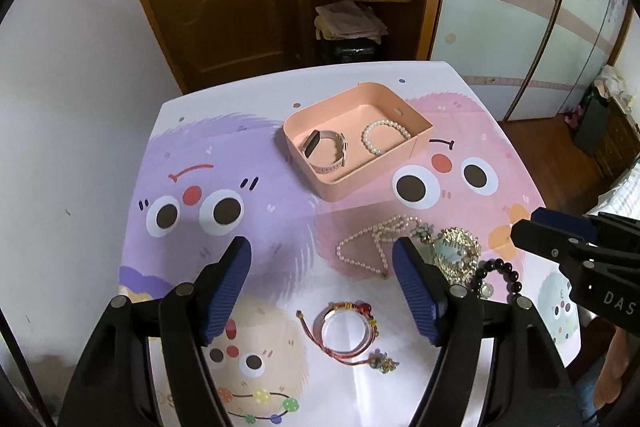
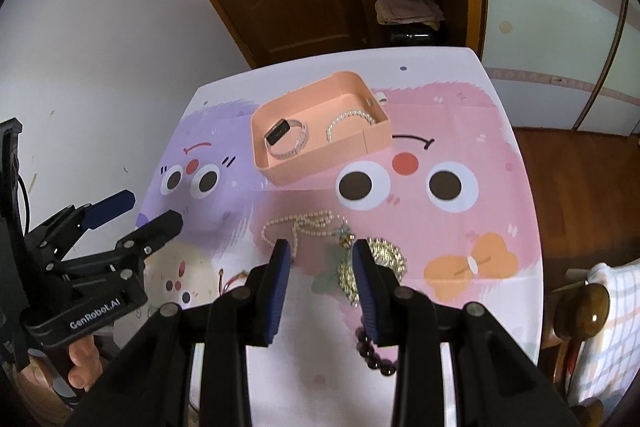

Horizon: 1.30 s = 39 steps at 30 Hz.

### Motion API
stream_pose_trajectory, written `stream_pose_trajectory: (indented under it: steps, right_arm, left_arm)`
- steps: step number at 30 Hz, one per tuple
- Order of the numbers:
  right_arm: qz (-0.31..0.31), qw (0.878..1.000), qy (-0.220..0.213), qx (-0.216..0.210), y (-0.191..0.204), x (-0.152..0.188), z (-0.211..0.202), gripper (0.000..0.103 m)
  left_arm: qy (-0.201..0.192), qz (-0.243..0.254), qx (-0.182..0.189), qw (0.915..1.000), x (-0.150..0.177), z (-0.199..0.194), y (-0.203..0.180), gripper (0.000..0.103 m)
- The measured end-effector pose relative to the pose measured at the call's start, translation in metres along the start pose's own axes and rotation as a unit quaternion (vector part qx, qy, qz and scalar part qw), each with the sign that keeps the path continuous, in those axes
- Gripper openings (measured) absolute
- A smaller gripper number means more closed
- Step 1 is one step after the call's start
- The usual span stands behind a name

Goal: Organize jewelry
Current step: 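Lift both open tools out of the pink box and back, then grasp the black bead bracelet with the right tool while the left tool reaches the gold charm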

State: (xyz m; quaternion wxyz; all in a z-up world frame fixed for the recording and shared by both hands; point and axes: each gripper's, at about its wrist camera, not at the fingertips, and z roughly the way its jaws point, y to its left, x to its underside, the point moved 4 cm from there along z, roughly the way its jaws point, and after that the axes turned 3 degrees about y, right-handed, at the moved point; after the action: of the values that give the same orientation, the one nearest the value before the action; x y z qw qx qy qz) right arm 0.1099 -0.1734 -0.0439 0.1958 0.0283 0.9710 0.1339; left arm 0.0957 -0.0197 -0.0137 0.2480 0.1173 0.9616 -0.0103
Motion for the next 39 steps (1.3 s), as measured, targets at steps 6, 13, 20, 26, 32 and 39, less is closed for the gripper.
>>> stream_pose_trajectory:
  steps: [6,13,20,26,32,39]
  right_arm:
    - [0.003,1.0,0.003,0.013,-0.008,0.022,0.002,0.032]
    - [0.013,1.0,0.018,0.021,-0.018,0.054,0.02,0.032]
    - [0.004,0.998,0.048,0.048,-0.028,0.088,0.039,0.032]
    - [0.012,0.995,0.075,0.059,-0.046,0.114,0.048,0.032]
    - [0.022,0.995,0.081,0.059,-0.058,0.125,0.052,0.032]
    - [0.033,0.995,0.078,0.053,-0.064,0.126,0.053,0.032]
  left_arm:
    - [0.006,-0.023,0.002,0.9997,0.025,0.007,0.011,0.071]
    - [0.035,-0.039,-0.002,0.9986,0.06,0.033,0.027,0.071]
    - [0.076,-0.034,0.011,0.9965,0.094,0.061,0.03,0.071]
    - [0.081,0.04,0.037,0.9952,0.112,0.068,0.001,0.071]
    - [0.085,0.092,0.061,0.9902,0.118,0.069,-0.033,0.071]
    - [0.093,0.098,0.095,0.9863,0.119,0.073,-0.048,0.07]
